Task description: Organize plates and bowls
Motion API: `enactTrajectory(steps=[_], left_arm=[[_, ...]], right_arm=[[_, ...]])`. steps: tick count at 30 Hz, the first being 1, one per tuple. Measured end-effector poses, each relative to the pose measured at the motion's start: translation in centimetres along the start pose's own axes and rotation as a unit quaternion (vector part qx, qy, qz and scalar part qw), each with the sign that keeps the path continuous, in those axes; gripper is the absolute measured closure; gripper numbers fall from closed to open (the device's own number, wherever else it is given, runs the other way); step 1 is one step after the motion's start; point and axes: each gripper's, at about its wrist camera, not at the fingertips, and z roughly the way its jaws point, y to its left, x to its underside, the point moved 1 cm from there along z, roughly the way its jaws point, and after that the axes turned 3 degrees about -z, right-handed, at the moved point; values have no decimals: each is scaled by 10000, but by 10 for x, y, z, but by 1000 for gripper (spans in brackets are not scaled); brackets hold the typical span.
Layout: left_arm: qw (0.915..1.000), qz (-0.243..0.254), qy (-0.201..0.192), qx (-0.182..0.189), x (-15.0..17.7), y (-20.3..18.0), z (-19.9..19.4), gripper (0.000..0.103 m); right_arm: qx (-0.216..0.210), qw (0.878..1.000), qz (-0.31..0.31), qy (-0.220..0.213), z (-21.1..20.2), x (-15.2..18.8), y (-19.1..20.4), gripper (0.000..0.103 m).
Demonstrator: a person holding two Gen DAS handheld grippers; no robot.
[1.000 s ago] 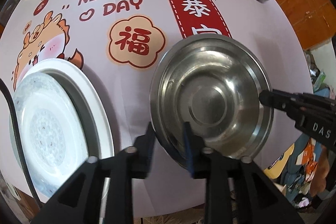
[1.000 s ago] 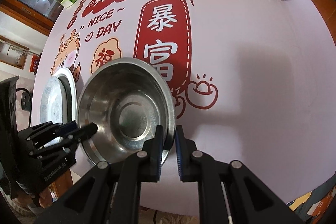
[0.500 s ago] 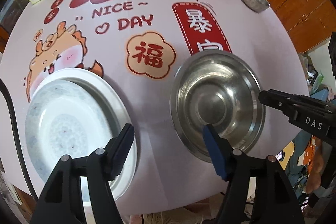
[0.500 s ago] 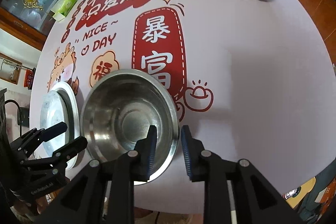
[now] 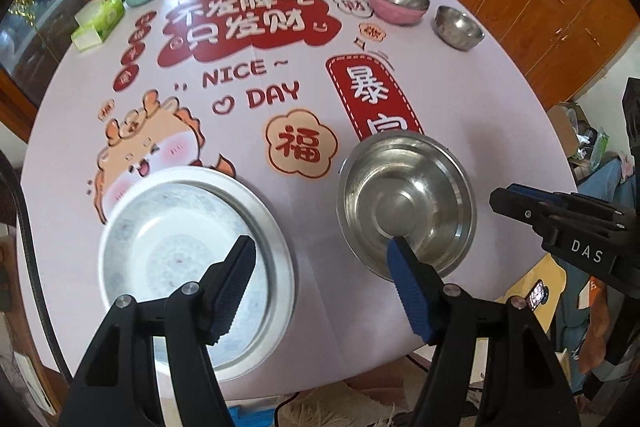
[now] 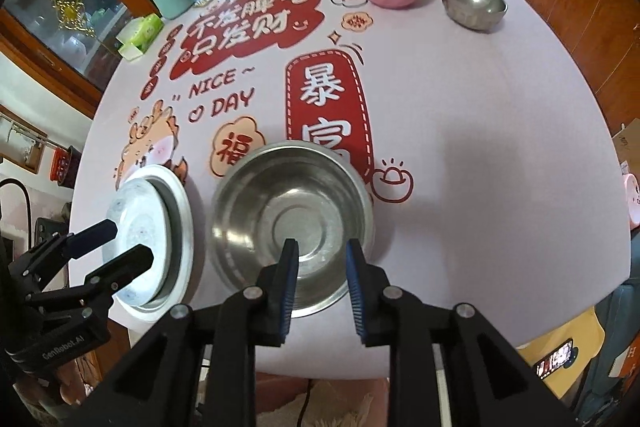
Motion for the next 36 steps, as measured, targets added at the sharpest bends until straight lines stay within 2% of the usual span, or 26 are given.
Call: enactTrajectory(steps=[9,16,20,27,31,36], left_arm=[[9988,104,-457,112,-17,4,-38,35],[9955,128,-940,85,-60,-3,-71,31],[9926,221,-1191,-27,-95,-15,-86,29],[9873,225,-1554,-250,-184,-47,-99,26],[9862,256,-1580,-421,-242,-67,-85,25],[9888,207,-1434,-366,-306,-83,-42,24]], right_arm=[[-22,9996,14,-298,-31,3,14,79],[77,9980,-246,-569,-57,-30,13,79],[102,9957,-413,-819,-76,-66,4,79],[177,9909,-745,-1110,-104,-163,-28,79],[229,9897,-834,-1144,-102,-227,-55,79],[122,9920,-831,-947,-64,-301,-93,79]])
